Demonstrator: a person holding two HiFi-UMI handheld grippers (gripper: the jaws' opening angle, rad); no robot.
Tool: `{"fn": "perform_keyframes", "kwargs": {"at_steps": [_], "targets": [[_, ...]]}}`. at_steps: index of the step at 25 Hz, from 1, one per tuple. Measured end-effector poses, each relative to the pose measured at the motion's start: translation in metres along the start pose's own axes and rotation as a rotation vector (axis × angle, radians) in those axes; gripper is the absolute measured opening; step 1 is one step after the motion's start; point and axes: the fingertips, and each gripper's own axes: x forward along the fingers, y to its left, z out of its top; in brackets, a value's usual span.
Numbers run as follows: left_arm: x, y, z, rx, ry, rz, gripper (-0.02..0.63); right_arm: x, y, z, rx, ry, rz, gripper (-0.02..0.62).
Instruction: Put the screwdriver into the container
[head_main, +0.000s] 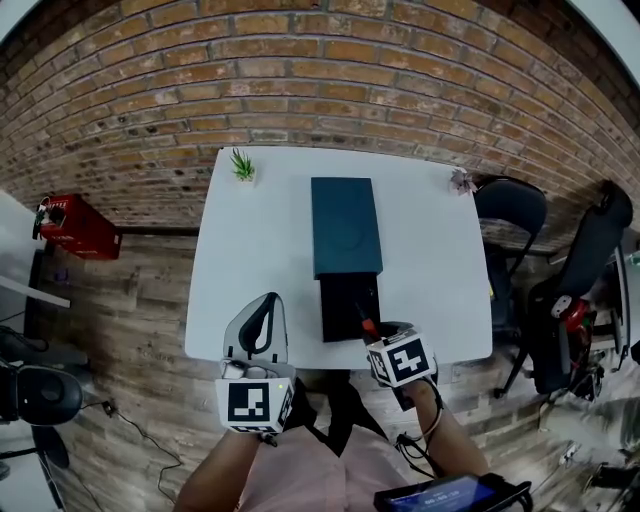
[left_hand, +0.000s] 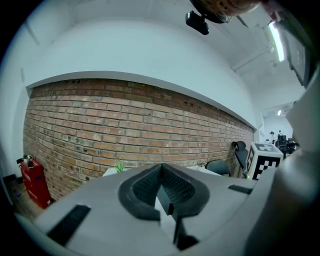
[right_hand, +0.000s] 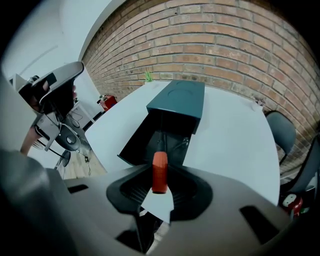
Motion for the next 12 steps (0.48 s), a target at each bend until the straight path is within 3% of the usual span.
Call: {"fn": "perform_keyframes", "kwargs": {"at_steps": [12], "targets": [[0.0007,0.0094,0.0035,-0.015,-0.009,0.018,0.012,0.0046,-0.0046,0.0035,-0.031,0.063,0.004,0.098]]}}
